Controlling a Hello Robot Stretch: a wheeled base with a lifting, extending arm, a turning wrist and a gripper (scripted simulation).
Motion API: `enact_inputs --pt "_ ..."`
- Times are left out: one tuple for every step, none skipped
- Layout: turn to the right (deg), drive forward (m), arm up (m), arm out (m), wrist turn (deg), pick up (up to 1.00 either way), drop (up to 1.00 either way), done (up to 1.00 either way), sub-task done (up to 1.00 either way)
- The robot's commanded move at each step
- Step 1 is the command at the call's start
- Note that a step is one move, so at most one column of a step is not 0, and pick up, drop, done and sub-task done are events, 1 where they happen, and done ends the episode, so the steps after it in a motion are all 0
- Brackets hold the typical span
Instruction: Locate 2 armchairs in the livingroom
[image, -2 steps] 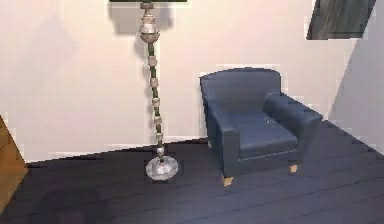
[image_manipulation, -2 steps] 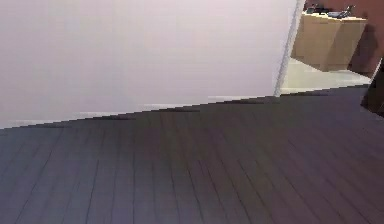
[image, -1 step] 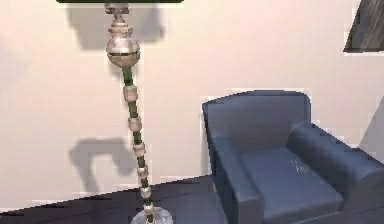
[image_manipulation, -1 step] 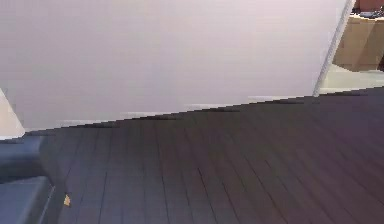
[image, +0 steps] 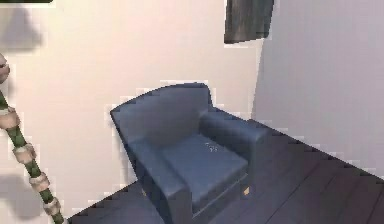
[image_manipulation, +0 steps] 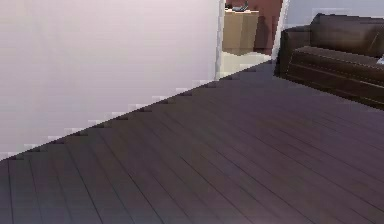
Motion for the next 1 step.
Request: enact_inputs --pt "0.0 0.0 0.0 0.0 0.0 0.0 0.0 1.0 0.0"
